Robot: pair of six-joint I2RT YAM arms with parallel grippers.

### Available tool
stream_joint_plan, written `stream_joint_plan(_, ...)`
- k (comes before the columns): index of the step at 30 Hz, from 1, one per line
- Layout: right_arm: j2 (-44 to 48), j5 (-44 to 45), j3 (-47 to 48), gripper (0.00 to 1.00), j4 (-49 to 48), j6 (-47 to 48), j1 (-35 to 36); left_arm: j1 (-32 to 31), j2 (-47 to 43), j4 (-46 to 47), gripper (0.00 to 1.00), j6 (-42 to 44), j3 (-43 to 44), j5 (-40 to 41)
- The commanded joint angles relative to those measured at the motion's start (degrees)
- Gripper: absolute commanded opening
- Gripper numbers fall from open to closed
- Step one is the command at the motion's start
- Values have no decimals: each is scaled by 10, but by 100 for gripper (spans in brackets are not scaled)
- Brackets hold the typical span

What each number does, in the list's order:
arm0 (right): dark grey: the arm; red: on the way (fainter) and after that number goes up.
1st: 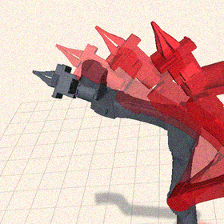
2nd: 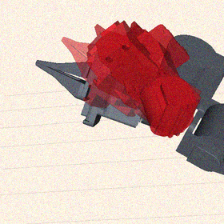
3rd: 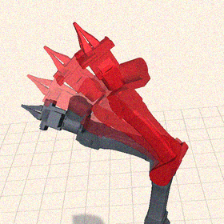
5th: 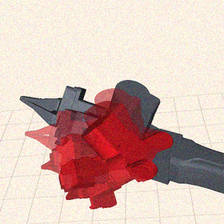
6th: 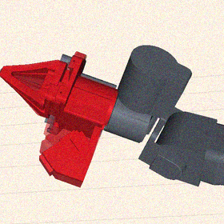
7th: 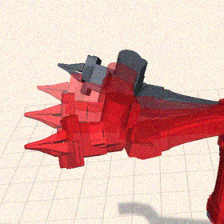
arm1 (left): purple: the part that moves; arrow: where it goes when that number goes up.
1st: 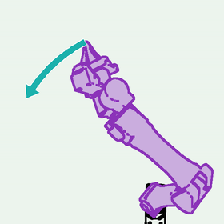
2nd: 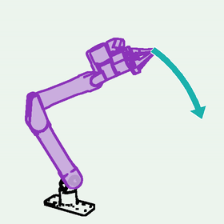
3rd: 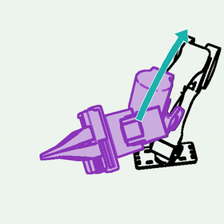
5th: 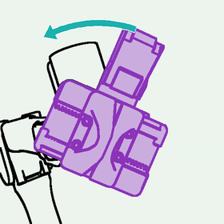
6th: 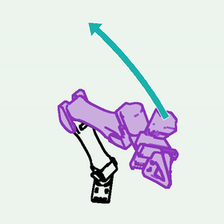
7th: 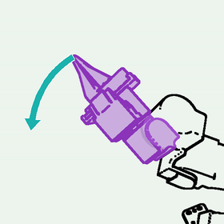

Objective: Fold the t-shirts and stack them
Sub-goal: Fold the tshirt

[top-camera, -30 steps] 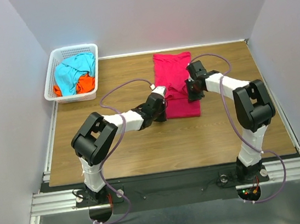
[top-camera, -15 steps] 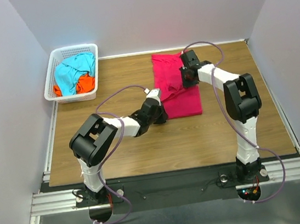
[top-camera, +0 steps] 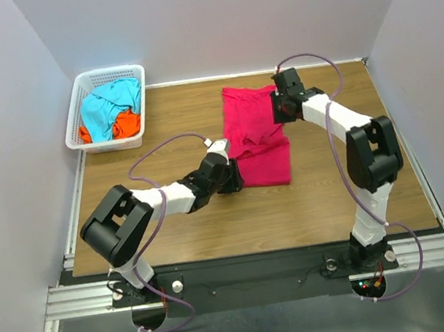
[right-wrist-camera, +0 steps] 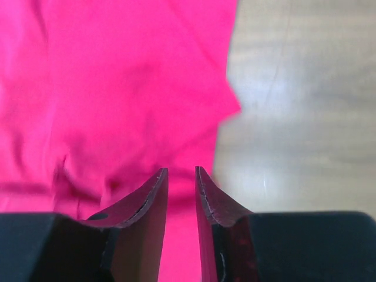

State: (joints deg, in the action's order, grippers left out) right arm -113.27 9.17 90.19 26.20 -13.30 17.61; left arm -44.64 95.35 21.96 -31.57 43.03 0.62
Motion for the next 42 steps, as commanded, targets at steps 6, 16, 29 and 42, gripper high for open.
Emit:
stream_joint_plan(6, 195, -85, -169, 39, -18, -37, -1, 2, -8, -106, 59, 98, 107, 94)
stream_joint_plan(16, 159, -231, -173, 38, -60, -48, 66, 17, 18, -111, 29, 69, 87, 63)
stream_joint_plan(29, -3, -301, -87, 22, -87, -43, 125, 22, 11, -80, 11, 31, 0, 45)
stream_joint_plan(42, -83, -199, -14, 21, -87, -12, 123, 22, 10, -68, 5, 22, -29, 25)
